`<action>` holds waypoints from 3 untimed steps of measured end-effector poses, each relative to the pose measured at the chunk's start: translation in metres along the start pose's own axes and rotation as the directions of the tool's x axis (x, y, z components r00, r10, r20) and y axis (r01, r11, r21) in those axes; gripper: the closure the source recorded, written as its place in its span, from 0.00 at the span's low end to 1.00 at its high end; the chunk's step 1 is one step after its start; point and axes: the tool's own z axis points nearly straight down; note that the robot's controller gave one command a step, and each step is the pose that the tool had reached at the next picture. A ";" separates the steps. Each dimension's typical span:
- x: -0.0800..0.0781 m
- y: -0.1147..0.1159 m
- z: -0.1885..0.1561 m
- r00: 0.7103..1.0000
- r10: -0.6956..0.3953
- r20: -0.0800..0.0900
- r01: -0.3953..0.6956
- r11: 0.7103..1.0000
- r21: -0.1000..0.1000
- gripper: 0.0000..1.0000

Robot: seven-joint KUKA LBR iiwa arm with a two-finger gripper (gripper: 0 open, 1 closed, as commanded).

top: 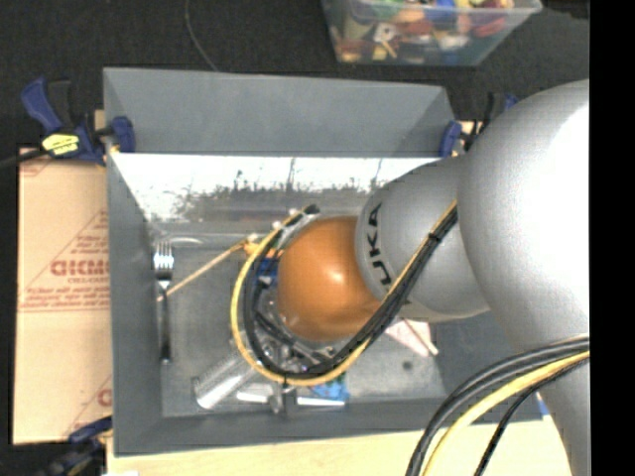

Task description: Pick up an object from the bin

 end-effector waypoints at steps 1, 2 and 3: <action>-0.025 0.012 0.002 1.000 0.014 -0.020 -0.014 1.000 -0.001 0.00; -0.021 0.027 0.002 0.936 -0.351 -0.010 0.351 0.936 -0.003 0.00; -0.004 0.025 0.002 0.997 -0.078 -0.019 0.078 0.997 -0.003 1.00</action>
Offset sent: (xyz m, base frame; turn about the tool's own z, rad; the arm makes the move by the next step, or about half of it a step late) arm 0.0082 0.0333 -0.0020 -0.3613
